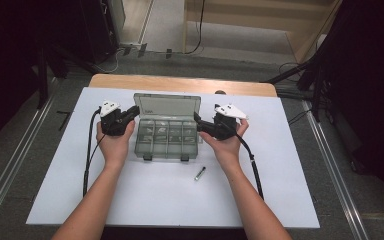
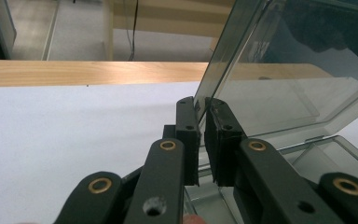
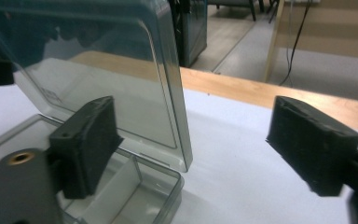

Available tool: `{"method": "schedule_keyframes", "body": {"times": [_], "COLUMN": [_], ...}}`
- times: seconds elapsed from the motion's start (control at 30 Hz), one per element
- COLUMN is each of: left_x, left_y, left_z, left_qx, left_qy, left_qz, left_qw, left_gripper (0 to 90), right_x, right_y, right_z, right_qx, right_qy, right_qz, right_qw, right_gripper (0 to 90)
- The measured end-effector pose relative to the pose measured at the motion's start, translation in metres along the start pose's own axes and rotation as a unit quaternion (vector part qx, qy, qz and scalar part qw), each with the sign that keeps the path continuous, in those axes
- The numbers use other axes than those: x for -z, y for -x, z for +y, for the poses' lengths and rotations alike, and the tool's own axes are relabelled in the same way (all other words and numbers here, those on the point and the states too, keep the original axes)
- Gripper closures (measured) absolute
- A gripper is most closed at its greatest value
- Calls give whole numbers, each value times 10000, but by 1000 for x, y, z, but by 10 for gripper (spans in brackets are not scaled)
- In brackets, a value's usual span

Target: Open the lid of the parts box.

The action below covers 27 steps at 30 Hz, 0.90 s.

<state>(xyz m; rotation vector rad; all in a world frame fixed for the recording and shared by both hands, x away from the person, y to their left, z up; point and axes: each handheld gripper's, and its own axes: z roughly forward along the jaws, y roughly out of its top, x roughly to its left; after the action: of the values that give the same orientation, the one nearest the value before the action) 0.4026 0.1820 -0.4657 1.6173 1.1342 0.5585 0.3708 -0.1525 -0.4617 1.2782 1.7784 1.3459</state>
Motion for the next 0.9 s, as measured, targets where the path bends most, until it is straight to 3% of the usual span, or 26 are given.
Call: {"method": "schedule_keyframes", "body": {"times": [0.13, 0.27, 0.37, 0.67, 0.9], "left_x": [-1, -2, -2, -7, -14], "left_y": [0, -1, -1, -2, -5], "left_z": [0, 0, 0, -1, -2], "left_qx": [-16, -9, 16, -25, -55], "left_qy": [-14, -20, -7, -61, -76], "left_qz": [1, 6, 9, 49, 39], "left_qw": [10000, 10000, 10000, 10000, 9999], "left_gripper": [835, 835, 836, 836, 836], "right_x": [-9, -14, -17, -26, -29], "right_y": [-3, -6, -4, -6, -6], "right_z": [-6, -8, -9, -4, -2], "right_qx": [-18, -47, -236, -282, -349], "right_qy": [-85, -129, -201, -239, -303], "right_qz": [-1, 108, 107, -46, -165], "right_qw": [10000, 9998, 9995, 9993, 9988], "right_gripper": [342, 576, 672, 840, 862]}}
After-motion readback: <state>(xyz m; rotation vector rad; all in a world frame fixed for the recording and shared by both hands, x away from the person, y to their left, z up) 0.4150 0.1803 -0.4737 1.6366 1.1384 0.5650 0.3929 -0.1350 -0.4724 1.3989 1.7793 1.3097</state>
